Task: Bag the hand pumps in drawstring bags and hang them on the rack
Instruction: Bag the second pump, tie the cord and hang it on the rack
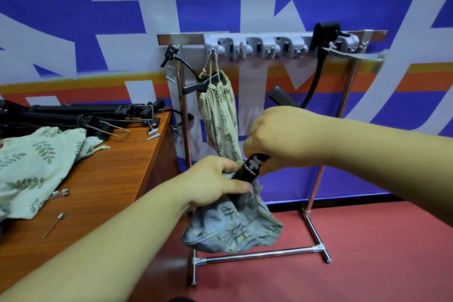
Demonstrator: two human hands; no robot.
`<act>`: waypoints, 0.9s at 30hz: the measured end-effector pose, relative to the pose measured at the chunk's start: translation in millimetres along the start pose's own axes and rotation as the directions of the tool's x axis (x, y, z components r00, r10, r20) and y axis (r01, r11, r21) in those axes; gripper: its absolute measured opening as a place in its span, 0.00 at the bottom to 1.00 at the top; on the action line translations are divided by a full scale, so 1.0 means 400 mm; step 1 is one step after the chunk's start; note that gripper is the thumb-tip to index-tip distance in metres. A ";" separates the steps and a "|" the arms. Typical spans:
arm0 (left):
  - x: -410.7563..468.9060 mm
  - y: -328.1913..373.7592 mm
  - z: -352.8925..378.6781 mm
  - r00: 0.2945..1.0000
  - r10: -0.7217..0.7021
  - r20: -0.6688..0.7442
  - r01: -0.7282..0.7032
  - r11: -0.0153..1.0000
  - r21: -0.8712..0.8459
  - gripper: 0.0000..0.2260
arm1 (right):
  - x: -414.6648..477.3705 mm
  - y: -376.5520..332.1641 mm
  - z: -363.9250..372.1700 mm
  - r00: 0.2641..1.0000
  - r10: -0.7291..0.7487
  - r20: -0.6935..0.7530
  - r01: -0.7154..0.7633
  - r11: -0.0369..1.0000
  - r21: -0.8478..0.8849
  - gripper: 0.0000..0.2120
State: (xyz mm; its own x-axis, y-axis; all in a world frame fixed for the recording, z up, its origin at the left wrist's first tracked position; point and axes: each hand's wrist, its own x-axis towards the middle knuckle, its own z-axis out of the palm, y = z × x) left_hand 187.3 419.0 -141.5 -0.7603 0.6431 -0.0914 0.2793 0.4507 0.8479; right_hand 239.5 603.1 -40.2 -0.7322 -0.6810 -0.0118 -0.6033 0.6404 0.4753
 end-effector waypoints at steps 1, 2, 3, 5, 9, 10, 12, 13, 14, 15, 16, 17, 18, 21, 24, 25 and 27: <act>0.001 -0.001 -0.001 1.000 0.005 -0.017 -0.006 1.000 -0.017 0.08 | -0.008 0.002 0.007 0.994 -0.008 -0.106 0.010 1.000 0.020 0.15; 0.001 0.000 -0.004 0.999 0.007 -0.034 -0.009 0.999 -0.047 0.07 | -0.022 0.001 0.017 0.972 0.022 -0.233 -0.002 0.996 0.087 0.16; 0.001 -0.005 -0.007 0.999 0.012 -0.044 -0.015 0.996 -0.087 0.07 | -0.040 -0.005 0.032 0.920 0.106 -0.377 -0.031 0.980 0.199 0.15; -0.001 -0.015 -0.015 0.999 0.001 -0.040 -0.008 0.984 -0.180 0.09 | -0.076 -0.039 0.072 0.690 0.428 -0.583 -0.150 0.874 0.463 0.12; -0.012 -0.011 -0.005 1.000 -0.018 -0.008 0.015 0.956 -0.294 0.09 | -0.083 -0.101 0.142 0.385 0.923 -0.021 -0.170 0.093 0.981 0.18; -0.013 -0.006 0.000 1.000 -0.025 0.007 0.026 0.952 -0.304 0.09 | -0.070 -0.108 0.148 0.442 0.887 0.131 -0.111 -0.091 0.990 0.18; -0.012 -0.004 0.010 0.999 -0.034 0.031 0.042 0.955 -0.292 0.10 | -0.042 -0.120 0.159 0.540 0.810 0.230 -0.005 -0.270 0.963 0.13; -0.012 -0.007 0.012 0.999 -0.039 0.031 0.046 0.962 -0.270 0.10 | -0.028 -0.126 0.162 0.562 0.797 0.221 0.040 -0.293 0.955 0.09; -0.016 -0.004 0.015 0.999 -0.040 0.029 0.046 0.967 -0.251 0.10 | -0.018 -0.129 0.167 0.565 0.801 0.201 0.082 -0.296 0.952 0.09; -0.018 -0.005 0.016 0.999 -0.045 0.023 0.049 0.966 -0.254 0.10 | -0.011 -0.131 0.171 0.558 0.808 0.188 0.107 -0.295 0.950 0.08; -0.019 -0.004 0.017 0.999 -0.049 0.022 0.053 0.956 -0.288 0.11 | -0.007 -0.130 0.177 0.548 0.816 0.182 0.119 -0.292 0.949 0.07; -0.017 -0.003 0.017 0.999 -0.050 0.016 0.053 0.938 -0.342 0.12 | -0.004 -0.130 0.181 0.537 0.824 0.184 0.123 -0.292 0.949 0.06; -0.016 0.000 0.014 0.999 -0.052 0.009 0.052 0.921 -0.387 0.13 | -0.002 -0.131 0.186 0.530 0.827 0.187 0.121 -0.292 0.949 0.06; -0.007 -0.003 0.005 0.999 -0.047 -0.017 0.036 0.910 -0.412 0.17 | 0.004 -0.138 0.200 0.560 0.809 0.178 0.090 -0.272 0.958 0.05; -0.005 -0.010 0.017 0.999 -0.001 -0.038 -0.012 0.935 -0.354 0.13 | 0.011 -0.143 0.201 0.609 0.772 0.183 0.075 -0.285 0.956 0.02; -0.001 -0.016 0.021 0.997 0.000 -0.072 -0.022 0.953 -0.304 0.11 | 0.014 -0.143 0.197 0.624 0.755 0.200 0.064 -0.304 0.950 0.02; 0.005 -0.024 0.027 0.992 0.006 -0.125 -0.037 0.968 -0.248 0.05 | 0.014 -0.135 0.191 0.649 0.729 0.216 0.054 -0.327 0.943 0.03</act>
State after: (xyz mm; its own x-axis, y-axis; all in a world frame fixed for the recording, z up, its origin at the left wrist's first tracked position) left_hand 189.3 422.5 -155.5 -0.8261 0.5632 -0.0206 0.1530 0.2594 0.9536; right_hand 243.9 591.7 -133.0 -0.9836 0.1019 0.1492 -0.1403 0.0890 -0.9861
